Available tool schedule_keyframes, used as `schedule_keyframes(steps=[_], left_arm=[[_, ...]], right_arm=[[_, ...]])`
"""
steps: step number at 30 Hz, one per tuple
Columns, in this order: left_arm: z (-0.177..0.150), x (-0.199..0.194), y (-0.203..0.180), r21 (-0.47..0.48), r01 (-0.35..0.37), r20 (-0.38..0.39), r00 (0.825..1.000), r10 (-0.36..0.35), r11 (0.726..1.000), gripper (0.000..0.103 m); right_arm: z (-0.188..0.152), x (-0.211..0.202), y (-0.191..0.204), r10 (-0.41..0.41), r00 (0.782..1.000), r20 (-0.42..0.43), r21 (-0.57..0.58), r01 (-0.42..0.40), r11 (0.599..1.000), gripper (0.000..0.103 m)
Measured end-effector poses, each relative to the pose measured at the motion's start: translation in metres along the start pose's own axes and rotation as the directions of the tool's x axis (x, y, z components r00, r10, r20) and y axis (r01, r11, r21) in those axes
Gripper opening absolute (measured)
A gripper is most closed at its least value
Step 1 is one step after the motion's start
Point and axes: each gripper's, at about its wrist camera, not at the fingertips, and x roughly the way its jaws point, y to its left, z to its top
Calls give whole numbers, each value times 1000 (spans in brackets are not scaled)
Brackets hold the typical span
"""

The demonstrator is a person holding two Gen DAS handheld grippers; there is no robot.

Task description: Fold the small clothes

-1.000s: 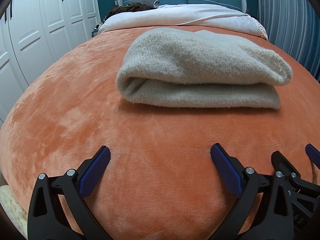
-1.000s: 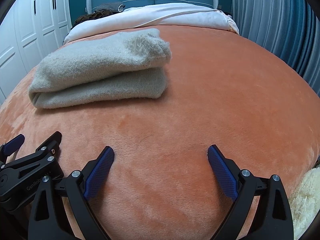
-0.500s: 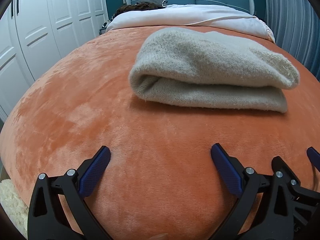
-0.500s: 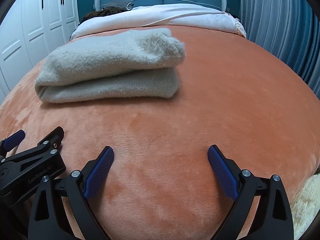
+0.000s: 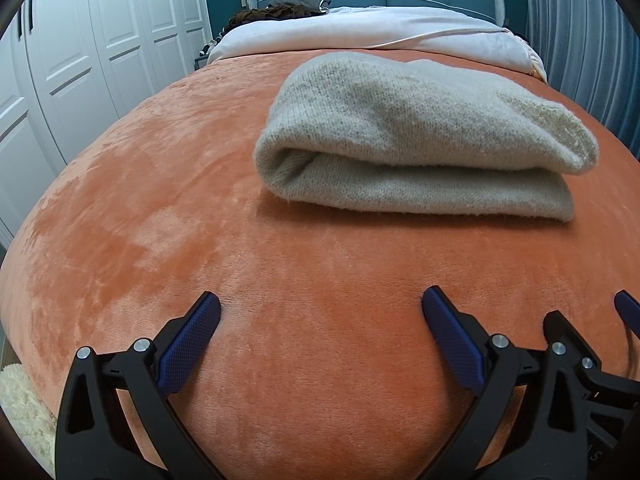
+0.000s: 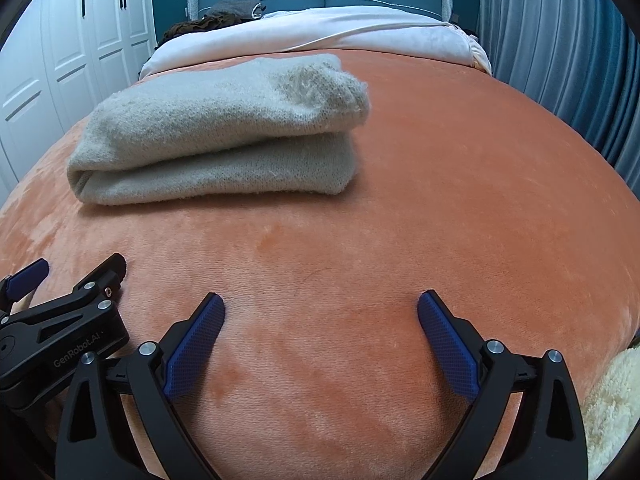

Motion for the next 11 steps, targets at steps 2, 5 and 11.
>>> schedule_keyframes(steps=[2, 5, 11], left_arm=[[0, 0, 0, 0, 0, 0, 1000, 0, 1000, 98], [0, 1, 1, 0, 2, -2, 1000, -2, 1000, 98], [0, 2, 1, 1, 3, -2, 1000, -3, 1000, 98]], right_arm=[[-1, -1, 1, -2, 1000, 0, 1, 2, 1000, 96], [-1, -1, 2, -3, 1000, 0, 2, 3, 1000, 97], [-2, 0, 1, -3, 1000, -1, 2, 3, 1000, 97]])
